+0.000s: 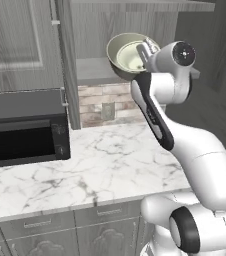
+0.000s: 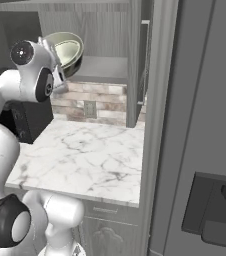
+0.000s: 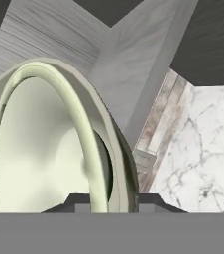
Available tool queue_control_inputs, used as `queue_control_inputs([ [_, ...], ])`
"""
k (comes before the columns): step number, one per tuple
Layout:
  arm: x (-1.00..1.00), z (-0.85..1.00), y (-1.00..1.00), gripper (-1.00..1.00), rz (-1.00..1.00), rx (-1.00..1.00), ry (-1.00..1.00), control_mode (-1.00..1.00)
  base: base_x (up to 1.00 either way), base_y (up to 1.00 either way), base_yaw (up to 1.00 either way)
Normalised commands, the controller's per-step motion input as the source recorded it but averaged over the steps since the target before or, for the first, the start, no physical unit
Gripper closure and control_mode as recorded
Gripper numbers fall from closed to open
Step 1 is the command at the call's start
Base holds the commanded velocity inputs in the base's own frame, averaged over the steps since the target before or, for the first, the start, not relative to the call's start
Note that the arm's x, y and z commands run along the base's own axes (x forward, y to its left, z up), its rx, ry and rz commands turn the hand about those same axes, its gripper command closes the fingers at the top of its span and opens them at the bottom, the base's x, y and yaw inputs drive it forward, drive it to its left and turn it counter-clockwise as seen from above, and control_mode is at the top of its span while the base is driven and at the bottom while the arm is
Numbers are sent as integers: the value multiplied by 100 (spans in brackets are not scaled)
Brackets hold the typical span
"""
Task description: Pick up the bowls on the counter and stack them on top of one another in the open cabinet. Place the smaller bowl on top of the larger bowl.
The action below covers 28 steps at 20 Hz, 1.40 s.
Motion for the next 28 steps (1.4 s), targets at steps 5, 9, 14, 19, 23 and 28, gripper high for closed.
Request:
queue_control_inputs([
  [5, 29, 0, 0, 100, 0, 0, 0, -100, 0, 0, 0],
  [9, 32, 0, 0, 100, 0, 0, 0, -100, 0, 0, 0],
  [14, 30, 0, 0, 100, 0, 2, 0, -100, 0, 0, 0],
  [19, 31, 0, 0, 100, 0, 1, 0, -100, 0, 0, 0],
  [23, 30, 0, 0, 100, 0, 1, 0, -100, 0, 0, 0],
  [28, 20, 0, 0, 100, 0, 0, 0, -100, 0, 0, 0],
])
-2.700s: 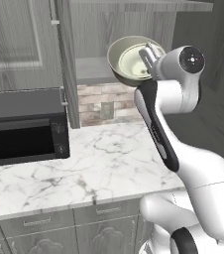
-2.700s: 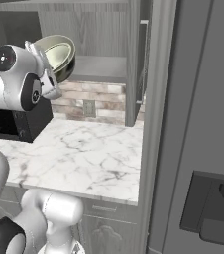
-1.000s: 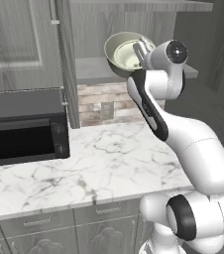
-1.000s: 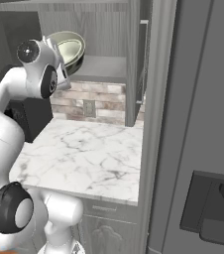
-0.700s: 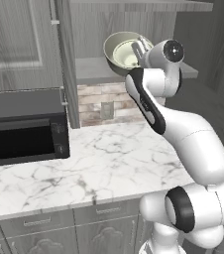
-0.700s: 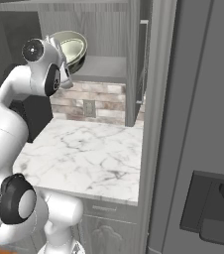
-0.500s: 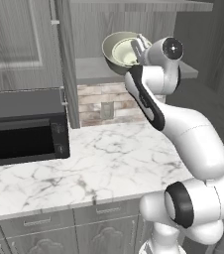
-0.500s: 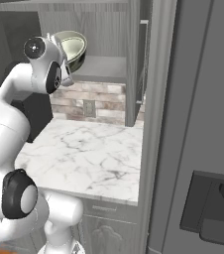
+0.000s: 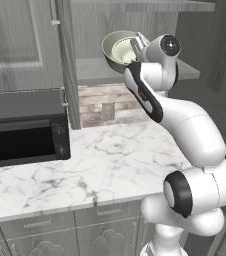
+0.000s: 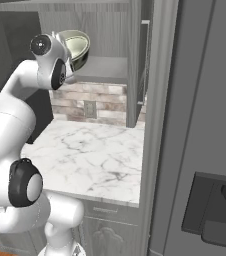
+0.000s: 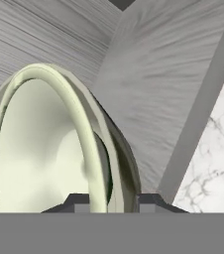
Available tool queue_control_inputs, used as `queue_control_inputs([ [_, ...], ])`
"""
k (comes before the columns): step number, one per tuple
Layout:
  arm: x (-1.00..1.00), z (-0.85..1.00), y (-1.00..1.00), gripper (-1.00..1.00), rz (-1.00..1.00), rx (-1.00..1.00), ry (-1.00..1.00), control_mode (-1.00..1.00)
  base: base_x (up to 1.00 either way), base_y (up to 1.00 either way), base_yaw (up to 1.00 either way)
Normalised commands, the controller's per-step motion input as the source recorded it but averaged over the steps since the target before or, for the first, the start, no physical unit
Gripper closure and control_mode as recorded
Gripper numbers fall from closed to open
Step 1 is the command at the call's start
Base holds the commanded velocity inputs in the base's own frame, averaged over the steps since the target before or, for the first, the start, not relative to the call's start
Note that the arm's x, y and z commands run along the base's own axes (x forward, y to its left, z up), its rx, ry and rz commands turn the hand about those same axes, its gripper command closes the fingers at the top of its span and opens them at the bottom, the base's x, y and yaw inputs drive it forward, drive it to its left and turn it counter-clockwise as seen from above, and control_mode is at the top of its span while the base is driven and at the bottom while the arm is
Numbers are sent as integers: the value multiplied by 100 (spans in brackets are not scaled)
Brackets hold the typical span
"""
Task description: Pick up the bowls on the counter and stack them on top of one another in the open cabinet. Place the smaller bowl on top of the larger bowl.
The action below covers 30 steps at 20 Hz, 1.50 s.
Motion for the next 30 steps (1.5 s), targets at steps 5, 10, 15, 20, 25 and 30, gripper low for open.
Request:
queue_control_inputs([
  [5, 20, 0, 0, 100, 0, 0, 0, -100, 0, 0, 0],
  [10, 23, 0, 0, 100, 0, 0, 0, -100, 0, 0, 0],
  [15, 20, 0, 0, 100, 0, 0, 0, -100, 0, 0, 0],
  [20, 24, 0, 0, 100, 0, 0, 0, -100, 0, 0, 0],
  [25, 24, 0, 0, 100, 0, 0, 0, -100, 0, 0, 0],
  [30, 24, 0, 0, 100, 0, 0, 0, -100, 0, 0, 0],
])
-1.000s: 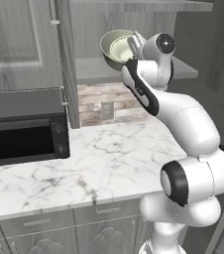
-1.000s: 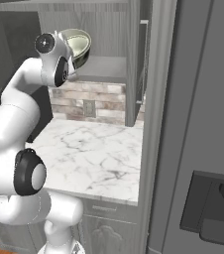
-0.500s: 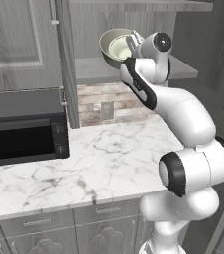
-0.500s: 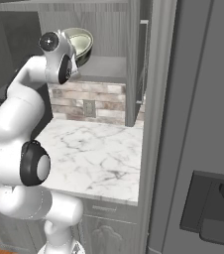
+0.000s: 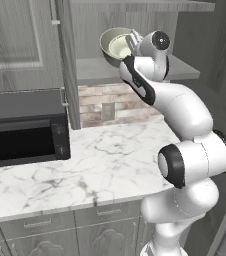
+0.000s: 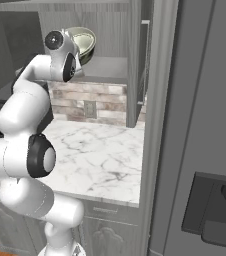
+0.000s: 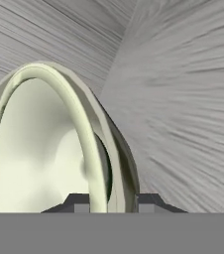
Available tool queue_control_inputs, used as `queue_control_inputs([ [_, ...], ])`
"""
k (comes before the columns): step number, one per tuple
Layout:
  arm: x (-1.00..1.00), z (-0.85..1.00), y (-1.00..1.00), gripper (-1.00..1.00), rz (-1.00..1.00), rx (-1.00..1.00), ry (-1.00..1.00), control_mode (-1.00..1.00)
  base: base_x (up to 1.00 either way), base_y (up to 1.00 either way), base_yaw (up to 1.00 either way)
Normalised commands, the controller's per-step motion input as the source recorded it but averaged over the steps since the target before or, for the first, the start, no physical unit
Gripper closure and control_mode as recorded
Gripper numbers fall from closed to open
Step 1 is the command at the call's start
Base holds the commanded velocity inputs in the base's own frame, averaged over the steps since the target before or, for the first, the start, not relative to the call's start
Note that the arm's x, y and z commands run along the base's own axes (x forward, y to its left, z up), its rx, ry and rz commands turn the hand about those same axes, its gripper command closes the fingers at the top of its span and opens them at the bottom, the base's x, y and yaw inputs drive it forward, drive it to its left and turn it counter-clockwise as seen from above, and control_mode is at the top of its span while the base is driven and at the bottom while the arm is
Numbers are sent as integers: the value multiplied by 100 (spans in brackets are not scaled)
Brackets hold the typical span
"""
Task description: Pick up the bowls on the counter and stack them on top of one another in the open cabinet. Place the smaller bowl on top of the larger bowl.
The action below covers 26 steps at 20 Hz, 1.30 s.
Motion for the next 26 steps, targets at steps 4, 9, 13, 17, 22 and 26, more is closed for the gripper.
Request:
queue_control_inputs([
  [4, 19, 0, 0, 100, 0, 0, 0, -100, 0, 0, 0],
  [9, 21, 0, 0, 100, 0, 0, 0, -100, 0, 0, 0],
  [13, 9, -5, 0, 100, 0, -1, 0, -100, 0, 0, 0],
  [17, 4, -13, 0, 100, 0, -3, 0, -100, 0, 0, 0],
  [22, 4, -5, 0, 100, 0, -1, 0, -100, 0, 0, 0],
  [26, 0, 0, 0, 100, 0, 0, 0, -100, 0, 0, 0],
])
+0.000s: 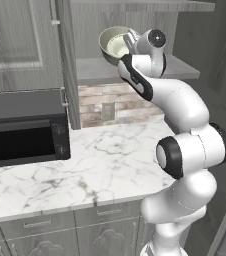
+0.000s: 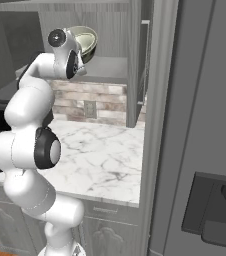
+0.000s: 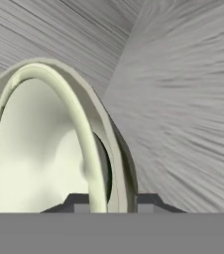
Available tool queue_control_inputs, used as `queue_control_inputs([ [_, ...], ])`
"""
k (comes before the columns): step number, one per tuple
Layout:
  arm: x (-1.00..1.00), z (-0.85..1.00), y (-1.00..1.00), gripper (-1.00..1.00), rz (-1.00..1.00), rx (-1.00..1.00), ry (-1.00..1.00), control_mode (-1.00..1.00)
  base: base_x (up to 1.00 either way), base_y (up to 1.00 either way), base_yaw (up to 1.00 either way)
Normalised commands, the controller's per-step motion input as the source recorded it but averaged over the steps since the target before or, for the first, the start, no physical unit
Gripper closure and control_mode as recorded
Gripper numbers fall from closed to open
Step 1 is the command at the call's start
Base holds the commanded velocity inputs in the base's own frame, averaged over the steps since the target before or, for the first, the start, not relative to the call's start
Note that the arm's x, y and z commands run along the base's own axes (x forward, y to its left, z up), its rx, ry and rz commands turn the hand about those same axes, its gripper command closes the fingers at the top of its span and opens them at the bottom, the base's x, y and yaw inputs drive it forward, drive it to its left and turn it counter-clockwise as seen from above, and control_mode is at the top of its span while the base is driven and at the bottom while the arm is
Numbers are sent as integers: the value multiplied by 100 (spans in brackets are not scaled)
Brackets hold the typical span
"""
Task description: Pick up the bowls on the counter and stack them on top of one another in the open cabinet. Place the smaller bowl on top of the larger bowl.
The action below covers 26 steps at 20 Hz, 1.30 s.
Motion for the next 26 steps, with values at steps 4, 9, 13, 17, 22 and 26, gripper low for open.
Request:
queue_control_inputs([
  [4, 1, 7, 0, -100, 0, 0, 0, -100, 0, 0, 0],
  [9, 5, 53, 0, -100, 0, 0, -4, -100, 0, 0, 0],
  [13, -3, 60, 0, -100, -1, -1, -1, -100, 0, 0, 0],
  [17, -61, 28, -14, -100, 0, -6, -2, -100, 0, 0, 0],
  [22, -95, -2, -23, -100, 0, -7, -4, -100, 0, 0, 0],
  [26, -100, -1, -28, -100, 0, -3, -8, -100, 0, 0, 0],
])
